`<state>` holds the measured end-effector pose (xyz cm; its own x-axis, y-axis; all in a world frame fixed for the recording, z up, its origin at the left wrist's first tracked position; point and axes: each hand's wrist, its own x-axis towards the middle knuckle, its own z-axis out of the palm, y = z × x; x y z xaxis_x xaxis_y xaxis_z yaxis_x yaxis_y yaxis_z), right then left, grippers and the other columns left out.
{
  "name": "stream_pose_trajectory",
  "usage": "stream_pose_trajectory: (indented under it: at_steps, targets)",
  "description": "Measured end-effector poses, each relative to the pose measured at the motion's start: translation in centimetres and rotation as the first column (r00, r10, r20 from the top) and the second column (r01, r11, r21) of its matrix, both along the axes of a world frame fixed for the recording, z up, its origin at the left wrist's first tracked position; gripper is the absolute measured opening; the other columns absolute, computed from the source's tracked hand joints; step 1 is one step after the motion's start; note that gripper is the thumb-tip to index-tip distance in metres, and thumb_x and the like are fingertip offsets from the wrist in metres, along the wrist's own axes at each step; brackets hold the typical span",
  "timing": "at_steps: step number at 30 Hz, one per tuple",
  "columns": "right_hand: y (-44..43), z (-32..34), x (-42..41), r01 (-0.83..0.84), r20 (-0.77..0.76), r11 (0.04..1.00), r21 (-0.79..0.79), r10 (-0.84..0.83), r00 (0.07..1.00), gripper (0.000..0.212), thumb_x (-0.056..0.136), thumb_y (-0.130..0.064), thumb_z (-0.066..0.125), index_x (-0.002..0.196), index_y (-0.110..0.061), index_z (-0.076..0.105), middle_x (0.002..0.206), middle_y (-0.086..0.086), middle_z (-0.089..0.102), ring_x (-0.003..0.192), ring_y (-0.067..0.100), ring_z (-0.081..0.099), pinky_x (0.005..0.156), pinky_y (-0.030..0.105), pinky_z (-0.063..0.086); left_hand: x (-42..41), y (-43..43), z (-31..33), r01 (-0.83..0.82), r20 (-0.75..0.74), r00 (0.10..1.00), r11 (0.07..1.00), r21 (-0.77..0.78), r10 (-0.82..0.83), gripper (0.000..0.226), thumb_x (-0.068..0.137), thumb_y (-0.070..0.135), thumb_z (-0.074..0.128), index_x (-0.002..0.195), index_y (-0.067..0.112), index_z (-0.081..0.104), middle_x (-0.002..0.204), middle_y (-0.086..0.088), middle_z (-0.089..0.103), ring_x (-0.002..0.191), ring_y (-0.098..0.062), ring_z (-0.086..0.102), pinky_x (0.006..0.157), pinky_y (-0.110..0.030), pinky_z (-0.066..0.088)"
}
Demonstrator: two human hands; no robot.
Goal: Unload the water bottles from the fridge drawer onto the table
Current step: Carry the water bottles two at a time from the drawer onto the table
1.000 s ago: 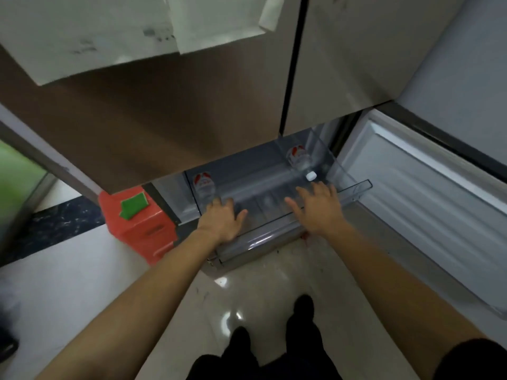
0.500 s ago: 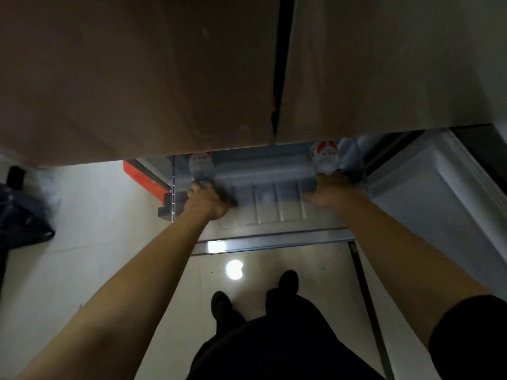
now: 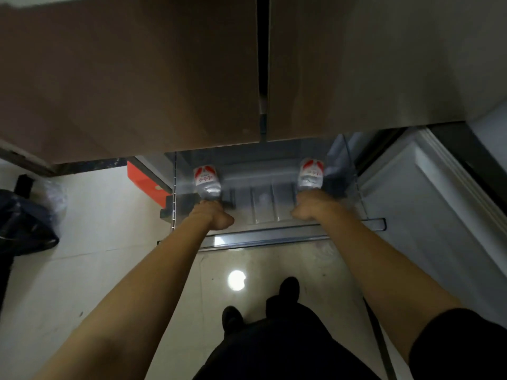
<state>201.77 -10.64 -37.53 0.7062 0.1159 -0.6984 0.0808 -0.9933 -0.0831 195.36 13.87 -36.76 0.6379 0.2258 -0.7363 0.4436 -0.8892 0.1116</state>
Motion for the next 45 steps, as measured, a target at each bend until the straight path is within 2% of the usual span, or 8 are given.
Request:
stream_pose_trajectory:
  at_steps: [4, 9, 15, 23, 27, 30, 34, 45]
  targets:
    - [1.1, 1.6, -2.3, 0.004, 0.024, 0.995, 0.102, -0.007, 1.000, 0.038, 0.093, -0.041, 0.056, 0.124, -0.020, 0.062, 0.124, 0.008, 0.061, 0.106, 0.028, 0.058, 0.090, 0.032, 0.050, -0.3, 0.5, 1.9, 0.045, 0.007, 0.999, 0.999, 0.007, -0.045, 0.054, 0.090, 0.030, 0.063, 0.140, 0.015, 0.050, 0.131, -0.012, 0.055, 0.122, -0.030, 0.052, 0.105, -0.037, 0.044]
    - [1.9, 5.4, -4.6, 0.086, 0.324, 0.969, 0.231, -0.160, 0.932, 0.039, 0.083, -0.036, 0.073, 0.120, -0.031, 0.062, 0.124, 0.010, 0.060, 0.110, 0.031, 0.060, 0.086, 0.036, 0.051, -2.4, 0.5, 4.3, 0.058, 0.280, 0.955, 0.988, 0.145, -0.098, 0.060, 0.082, 0.038, 0.072, 0.132, 0.011, 0.051, 0.125, -0.020, 0.056, 0.115, -0.036, 0.054, 0.094, -0.041, 0.052]
    - [3.3, 10.7, -5.6, 0.131, 0.610, 0.919, 0.371, -0.347, 0.712, 0.021, 0.089, -0.030, 0.065, 0.110, -0.028, 0.062, 0.104, 0.007, 0.067, 0.097, 0.032, 0.063, 0.066, 0.029, 0.039, -2.9, 1.2, 9.1, -0.060, 0.784, 0.616, 0.988, 0.141, -0.075, 0.029, 0.088, 0.040, 0.066, 0.106, 0.017, 0.064, 0.108, -0.019, 0.063, 0.107, -0.040, 0.053, 0.080, -0.042, 0.045]
    - [3.9, 10.8, -7.1, 0.366, 0.416, 0.774, 0.517, -0.601, 0.683, 0.050, 0.082, -0.048, 0.069, 0.122, -0.022, 0.056, 0.113, 0.009, 0.066, 0.104, 0.033, 0.062, 0.074, 0.033, 0.047, -4.5, 0.4, 8.0, -0.083, 0.791, 0.572, 0.975, -0.208, 0.217, 0.042, 0.083, 0.033, 0.072, 0.112, 0.005, 0.061, 0.109, -0.020, 0.059, 0.107, -0.040, 0.053, 0.082, -0.042, 0.043]
    - [4.9, 9.1, -8.9, 0.376, 0.367, 0.781, 0.499, -0.583, 0.725, 0.076, 0.068, -0.063, 0.077, 0.129, -0.025, 0.051, 0.133, 0.012, 0.047, 0.122, 0.034, 0.051, 0.095, 0.041, 0.046, -7.4, -1.0, 6.2, -0.207, 0.679, 0.611, 0.910, -0.360, 0.408, 0.056, 0.076, 0.057, 0.070, 0.116, 0.018, 0.063, 0.115, -0.009, 0.048, 0.112, -0.031, 0.052, 0.089, -0.037, 0.045]
    - [5.9, 7.8, -9.8, 0.387, 0.244, 0.755, 0.529, -0.572, 0.783, 0.082, 0.060, -0.068, 0.077, 0.129, -0.032, 0.049, 0.131, 0.007, 0.055, 0.118, 0.030, 0.056, 0.093, 0.039, 0.048, -8.4, -1.7, 5.5, -0.109, 0.682, 0.678, 0.955, -0.275, 0.274, 0.060, 0.074, 0.075, 0.058, 0.114, 0.029, 0.056, 0.117, -0.002, 0.051, 0.108, -0.025, 0.057, 0.086, -0.038, 0.051]
    - [6.8, 7.6, -9.9, 0.345, 0.242, 0.768, 0.540, -0.535, 0.810, 0.090, 0.064, -0.055, 0.080, 0.138, -0.024, 0.038, 0.133, 0.009, 0.058, 0.119, 0.032, 0.057, 0.093, 0.038, 0.047, -8.2, -1.8, 5.6, -0.084, 0.675, 0.702, 0.967, -0.238, 0.228, 0.064, 0.068, 0.077, 0.061, 0.110, 0.029, 0.050, 0.115, 0.002, 0.061, 0.103, -0.021, 0.060, 0.083, -0.038, 0.053]
    - [5.7, 6.1, -7.9, 0.165, 0.189, 0.755, 0.635, -0.359, 0.914, 0.082, 0.065, -0.031, 0.083, 0.138, -0.028, 0.044, 0.138, 0.005, 0.052, 0.120, 0.028, 0.056, 0.095, 0.036, 0.050, -7.4, -2.6, 7.0, -0.460, 0.601, 0.496, 0.777, -0.430, 0.626, 0.079, 0.052, 0.068, 0.065, 0.117, 0.026, 0.046, 0.108, 0.002, 0.067, 0.100, -0.025, 0.066, 0.087, -0.045, 0.056]
